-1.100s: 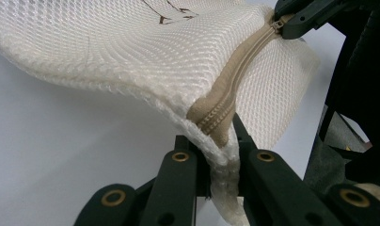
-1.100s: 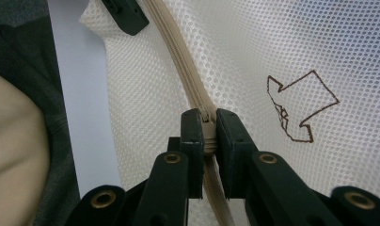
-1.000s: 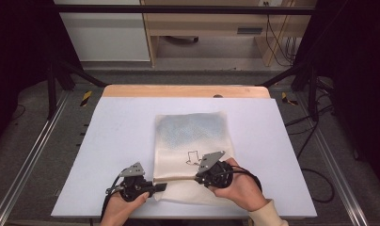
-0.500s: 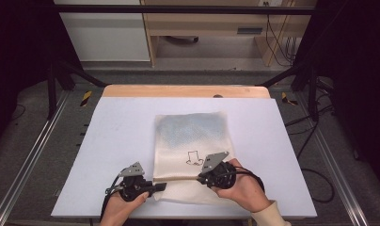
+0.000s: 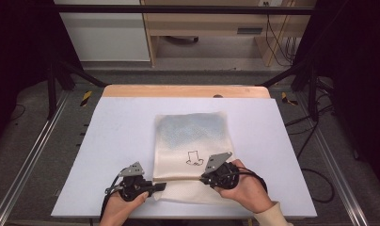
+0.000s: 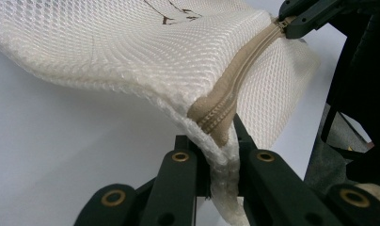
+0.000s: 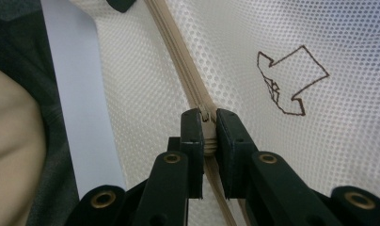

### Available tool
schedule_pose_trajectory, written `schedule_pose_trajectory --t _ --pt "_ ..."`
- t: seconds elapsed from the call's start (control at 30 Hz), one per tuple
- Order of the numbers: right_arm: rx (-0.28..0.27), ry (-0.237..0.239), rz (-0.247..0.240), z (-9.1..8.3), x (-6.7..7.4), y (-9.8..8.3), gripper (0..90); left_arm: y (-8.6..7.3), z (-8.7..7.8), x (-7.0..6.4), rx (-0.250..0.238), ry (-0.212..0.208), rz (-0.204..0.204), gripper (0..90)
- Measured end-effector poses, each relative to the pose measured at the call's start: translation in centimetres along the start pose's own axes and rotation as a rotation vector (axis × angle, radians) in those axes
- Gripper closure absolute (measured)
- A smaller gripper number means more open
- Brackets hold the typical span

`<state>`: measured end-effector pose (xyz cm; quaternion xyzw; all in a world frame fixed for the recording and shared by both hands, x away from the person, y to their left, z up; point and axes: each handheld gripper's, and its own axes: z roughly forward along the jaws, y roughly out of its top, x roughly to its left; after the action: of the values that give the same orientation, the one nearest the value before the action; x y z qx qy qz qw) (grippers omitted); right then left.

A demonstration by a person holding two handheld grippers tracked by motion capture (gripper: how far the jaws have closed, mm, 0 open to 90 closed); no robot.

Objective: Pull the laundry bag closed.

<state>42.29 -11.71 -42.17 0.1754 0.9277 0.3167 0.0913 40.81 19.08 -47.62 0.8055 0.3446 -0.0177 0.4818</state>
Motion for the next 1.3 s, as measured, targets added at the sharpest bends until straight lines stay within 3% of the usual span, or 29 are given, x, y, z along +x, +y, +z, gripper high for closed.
schedule_pose_trajectory --t 1.3 --pt "-0.003 -0.043 0.081 -1.9 -1.2 -3.5 82.1 0.0 0.0 0.1 0.003 0.000 -0.002 84.3"
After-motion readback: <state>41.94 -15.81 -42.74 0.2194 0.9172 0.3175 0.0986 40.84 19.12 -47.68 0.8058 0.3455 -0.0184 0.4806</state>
